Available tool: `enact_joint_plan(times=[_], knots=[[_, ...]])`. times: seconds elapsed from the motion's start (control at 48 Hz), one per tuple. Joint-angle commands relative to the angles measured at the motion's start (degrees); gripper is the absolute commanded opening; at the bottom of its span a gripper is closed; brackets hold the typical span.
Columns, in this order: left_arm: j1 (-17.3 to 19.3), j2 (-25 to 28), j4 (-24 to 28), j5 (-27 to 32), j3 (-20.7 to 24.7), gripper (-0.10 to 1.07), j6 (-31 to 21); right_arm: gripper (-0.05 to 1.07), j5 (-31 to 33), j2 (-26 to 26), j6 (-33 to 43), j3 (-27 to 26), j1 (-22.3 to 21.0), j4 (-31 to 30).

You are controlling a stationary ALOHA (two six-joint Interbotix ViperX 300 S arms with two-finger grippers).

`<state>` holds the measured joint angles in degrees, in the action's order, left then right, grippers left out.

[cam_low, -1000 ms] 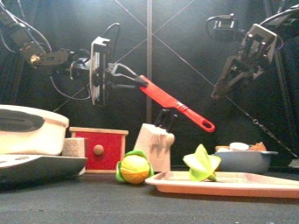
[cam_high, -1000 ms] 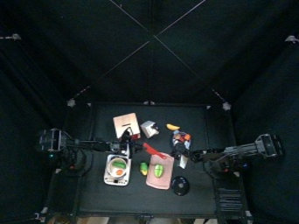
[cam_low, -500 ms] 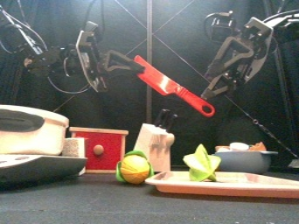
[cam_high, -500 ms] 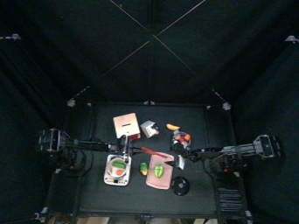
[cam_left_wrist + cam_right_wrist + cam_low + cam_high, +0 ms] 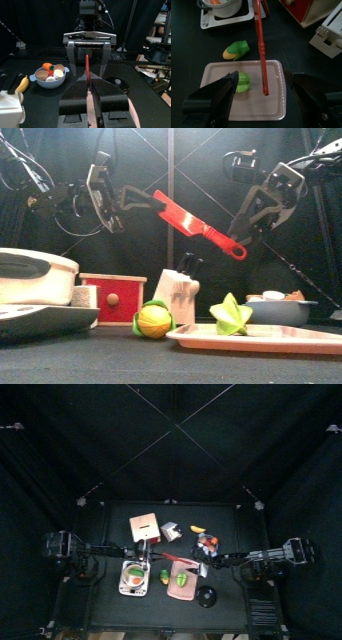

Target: Regrasp knife handle

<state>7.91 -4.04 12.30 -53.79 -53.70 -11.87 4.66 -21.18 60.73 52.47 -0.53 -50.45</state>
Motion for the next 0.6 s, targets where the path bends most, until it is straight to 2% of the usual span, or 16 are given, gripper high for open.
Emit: enact_joint_plan(times=[0.0,0.208,0.583], knots=[[-0.1,0.6,0.1,-0.7,1.9,0.36,0.1,0.97,-0.3,-0.5,-0.2,-1.3,-0.4,-0.4],[-0.5,1.4,0.2,-0.8,3.6,0.36,0.1,0.82,-0.4,-0.5,0.0,-1.2,-0.4,0.1],[-0.6,1.5,0.1,-1.1,3.4,0.36,0.1,0.67,-0.3,0.2,-0.1,-1.3,-0.5,0.0]])
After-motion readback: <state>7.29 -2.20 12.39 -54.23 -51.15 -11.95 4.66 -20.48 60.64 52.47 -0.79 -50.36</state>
